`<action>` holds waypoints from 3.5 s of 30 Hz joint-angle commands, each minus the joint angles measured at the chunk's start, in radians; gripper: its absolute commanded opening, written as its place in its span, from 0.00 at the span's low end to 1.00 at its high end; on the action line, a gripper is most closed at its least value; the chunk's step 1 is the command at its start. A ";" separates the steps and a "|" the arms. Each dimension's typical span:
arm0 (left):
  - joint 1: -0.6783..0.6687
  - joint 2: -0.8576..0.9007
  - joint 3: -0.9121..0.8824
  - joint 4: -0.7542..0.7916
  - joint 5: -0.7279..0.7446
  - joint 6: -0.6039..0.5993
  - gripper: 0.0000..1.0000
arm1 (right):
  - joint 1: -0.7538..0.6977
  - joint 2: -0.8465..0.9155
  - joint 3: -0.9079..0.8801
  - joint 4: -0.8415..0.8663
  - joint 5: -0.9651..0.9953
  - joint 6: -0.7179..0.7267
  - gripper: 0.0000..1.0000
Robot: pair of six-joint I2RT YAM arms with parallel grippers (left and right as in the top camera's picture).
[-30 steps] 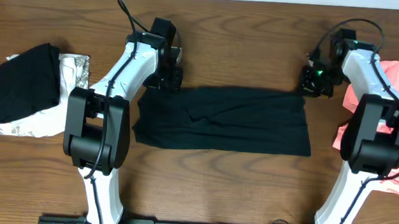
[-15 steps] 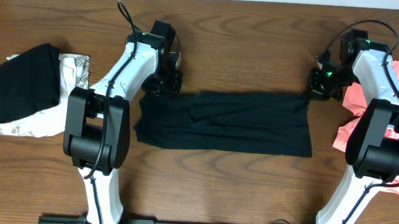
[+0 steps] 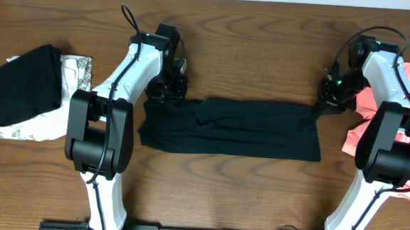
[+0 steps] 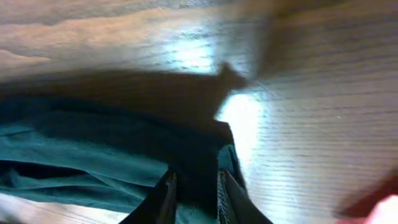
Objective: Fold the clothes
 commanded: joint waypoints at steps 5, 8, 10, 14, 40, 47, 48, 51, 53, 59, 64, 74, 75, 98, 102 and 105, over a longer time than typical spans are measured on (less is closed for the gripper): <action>0.002 -0.011 -0.002 -0.016 0.004 -0.005 0.06 | -0.008 -0.025 0.005 -0.026 0.074 -0.008 0.26; 0.002 -0.011 -0.002 -0.017 0.001 -0.005 0.06 | -0.008 -0.025 0.005 -0.029 0.076 -0.017 0.28; 0.002 -0.011 -0.002 -0.017 0.001 -0.005 0.06 | -0.008 -0.025 0.005 -0.033 0.079 -0.023 0.28; 0.002 -0.011 -0.002 -0.016 -0.019 -0.005 0.06 | -0.008 -0.025 0.005 -0.027 0.063 -0.058 0.23; 0.002 -0.011 -0.002 -0.016 -0.104 -0.006 0.06 | 0.023 -0.066 0.025 -0.047 -0.079 -0.198 0.40; 0.002 -0.011 -0.002 -0.016 -0.104 -0.006 0.06 | 0.006 -0.066 0.023 -0.092 0.042 -0.153 0.42; 0.002 -0.011 -0.002 -0.016 -0.104 -0.006 0.06 | 0.002 -0.066 0.023 -0.084 0.040 -0.119 0.42; 0.002 -0.011 -0.002 -0.016 -0.104 -0.006 0.06 | -0.024 -0.066 0.023 -0.064 -0.026 -0.005 0.44; 0.002 -0.011 -0.002 -0.016 -0.104 -0.006 0.06 | -0.053 -0.066 0.022 -0.046 -0.219 0.013 0.45; 0.002 -0.011 -0.002 -0.016 -0.104 -0.006 0.06 | -0.147 -0.065 0.021 -0.053 -0.600 0.032 0.47; 0.002 -0.011 -0.002 -0.016 -0.104 -0.005 0.06 | -0.229 -0.065 0.015 -0.100 -0.558 0.031 0.48; 0.002 -0.011 -0.002 -0.017 -0.105 -0.005 0.06 | -0.303 -0.065 -0.195 -0.056 -0.776 -0.061 0.55; 0.002 -0.011 -0.002 -0.016 -0.105 -0.005 0.06 | -0.303 -0.065 -0.225 -0.029 -0.784 -0.059 0.55; 0.002 -0.011 -0.002 -0.016 -0.104 -0.005 0.06 | -0.333 -0.066 -0.347 0.281 -0.737 0.044 0.56; 0.002 -0.011 -0.002 -0.013 -0.104 -0.005 0.06 | -0.312 -0.066 -0.347 0.307 -0.573 -0.165 0.50; 0.002 -0.011 -0.002 -0.013 -0.104 -0.005 0.06 | -0.294 -0.066 -0.347 0.275 -0.527 -0.386 0.40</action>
